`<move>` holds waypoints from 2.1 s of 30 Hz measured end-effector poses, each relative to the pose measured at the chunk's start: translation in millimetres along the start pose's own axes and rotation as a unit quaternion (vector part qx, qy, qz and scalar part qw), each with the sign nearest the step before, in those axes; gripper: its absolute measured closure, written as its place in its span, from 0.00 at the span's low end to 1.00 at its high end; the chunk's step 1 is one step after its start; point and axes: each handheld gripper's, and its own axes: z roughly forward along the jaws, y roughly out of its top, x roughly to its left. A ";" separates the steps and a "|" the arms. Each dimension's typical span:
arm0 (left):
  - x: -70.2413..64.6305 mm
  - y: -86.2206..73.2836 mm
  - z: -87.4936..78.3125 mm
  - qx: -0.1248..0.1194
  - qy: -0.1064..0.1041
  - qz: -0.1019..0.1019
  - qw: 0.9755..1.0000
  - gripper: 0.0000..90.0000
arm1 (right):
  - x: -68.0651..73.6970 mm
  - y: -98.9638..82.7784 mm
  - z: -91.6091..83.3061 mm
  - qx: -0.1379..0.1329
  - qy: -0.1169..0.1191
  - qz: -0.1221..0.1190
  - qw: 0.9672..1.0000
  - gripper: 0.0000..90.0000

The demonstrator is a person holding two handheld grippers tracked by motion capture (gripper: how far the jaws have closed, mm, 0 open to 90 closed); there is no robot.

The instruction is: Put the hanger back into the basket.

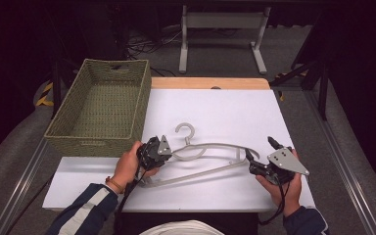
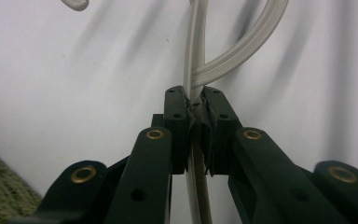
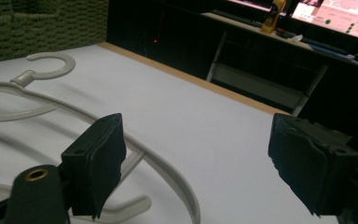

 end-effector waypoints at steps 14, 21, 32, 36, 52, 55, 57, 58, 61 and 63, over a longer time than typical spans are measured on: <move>3.4 -3.2 -24.7 -0.086 0.036 -0.008 0.996 0.91 | -5.2 3.2 -8.7 -0.032 -0.025 0.013 0.999 0.21; 9.0 -4.6 -38.8 -0.124 0.042 -0.028 0.991 0.91 | -10.2 2.4 -10.5 -0.038 -0.036 0.022 0.998 0.21; 13.1 1.0 -59.7 -0.176 0.052 -0.040 0.982 0.91 | -8.6 -0.8 -5.4 -0.026 -0.024 0.013 0.999 0.20; 14.6 4.9 -68.8 -0.186 0.067 -0.048 0.979 0.91 | -8.7 -1.9 -3.0 -0.015 -0.018 0.010 1.000 0.20; 29.1 4.6 -102.3 -0.198 0.078 -0.089 0.973 0.91 | 0.8 -3.2 2.1 0.002 -0.021 -0.022 1.000 0.20; 33.8 6.6 -115.0 -0.196 0.085 -0.090 0.973 0.91 | 3.0 -3.2 3.0 0.002 -0.019 -0.030 0.999 0.20; 36.8 8.5 -123.3 -0.194 0.093 -0.095 0.972 0.91 | 4.4 -3.6 4.0 0.006 -0.018 -0.032 0.999 0.20; 39.1 9.3 -127.3 -0.193 0.096 -0.093 0.972 0.91 | 4.9 -3.8 4.6 0.006 -0.016 -0.034 0.999 0.20; 45.1 10.6 -136.0 -0.195 0.100 -0.097 0.971 0.91 | 6.0 -3.9 4.7 0.007 -0.014 -0.035 0.999 0.20; 49.4 10.3 -138.7 -0.196 0.103 -0.103 0.970 0.91 | 6.8 -4.0 4.9 0.007 -0.011 -0.036 0.999 0.20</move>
